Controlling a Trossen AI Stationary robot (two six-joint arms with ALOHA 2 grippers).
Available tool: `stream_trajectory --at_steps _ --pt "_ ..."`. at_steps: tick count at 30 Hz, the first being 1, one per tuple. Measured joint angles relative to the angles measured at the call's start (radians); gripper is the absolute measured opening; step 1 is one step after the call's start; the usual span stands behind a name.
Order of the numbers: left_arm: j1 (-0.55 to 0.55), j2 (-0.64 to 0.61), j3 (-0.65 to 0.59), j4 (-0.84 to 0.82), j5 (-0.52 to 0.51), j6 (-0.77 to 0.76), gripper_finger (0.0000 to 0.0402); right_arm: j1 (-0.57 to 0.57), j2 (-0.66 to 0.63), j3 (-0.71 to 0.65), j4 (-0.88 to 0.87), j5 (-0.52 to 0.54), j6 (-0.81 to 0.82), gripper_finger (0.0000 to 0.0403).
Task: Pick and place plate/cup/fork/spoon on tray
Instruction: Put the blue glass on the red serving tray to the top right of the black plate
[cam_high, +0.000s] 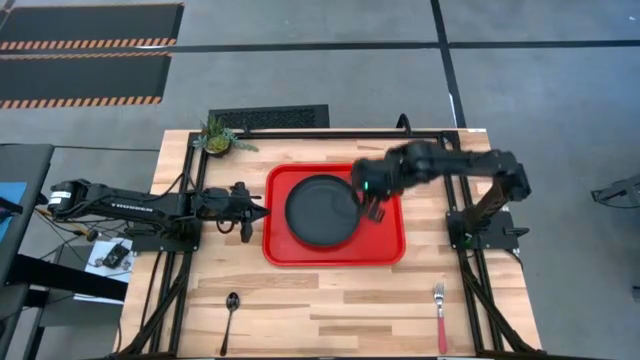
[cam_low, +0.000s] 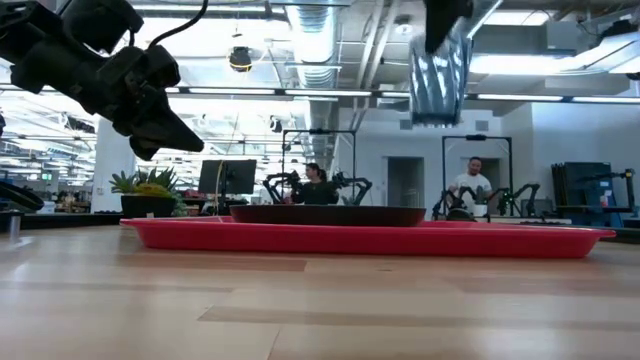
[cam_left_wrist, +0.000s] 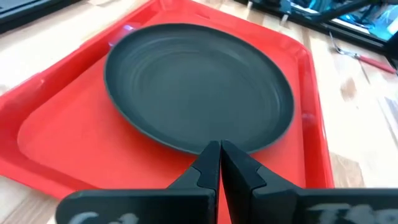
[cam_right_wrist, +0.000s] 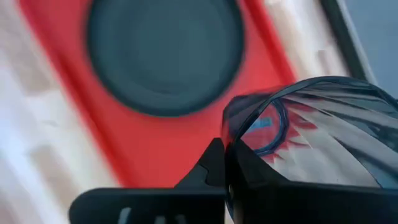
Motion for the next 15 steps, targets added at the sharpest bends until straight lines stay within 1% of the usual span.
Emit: stream_trajectory --at_steps 1,3,6,8,10,12,15 --pt "0.000 0.000 0.000 0.000 -0.009 -0.003 0.0000 -0.044 -0.021 -0.055 0.026 -0.004 -0.052 0.0006" --pt "0.000 0.000 0.000 0.000 -0.030 -0.019 0.0000 -0.139 -0.067 -0.182 0.089 -0.048 -0.135 0.0006" --pt "0.000 0.000 0.000 0.000 -0.057 -0.038 0.0000 -0.259 -0.136 -0.371 0.246 -0.108 -0.233 0.0006" --pt "0.000 0.000 0.000 0.001 -0.066 -0.038 0.0000 -0.322 -0.170 -0.457 0.340 -0.155 -0.288 0.0006" --pt "0.000 0.000 0.000 0.002 -0.070 -0.046 0.0000 -0.372 -0.180 -0.518 0.395 -0.211 -0.327 0.0006" --pt "0.000 0.000 0.000 0.002 -0.076 -0.058 0.0000 -0.410 -0.175 -0.558 0.426 -0.246 -0.365 0.0006" --pt "0.000 0.000 0.000 0.001 -0.109 -0.058 0.0000 -0.446 -0.147 -0.573 0.446 -0.250 -0.426 0.0006"
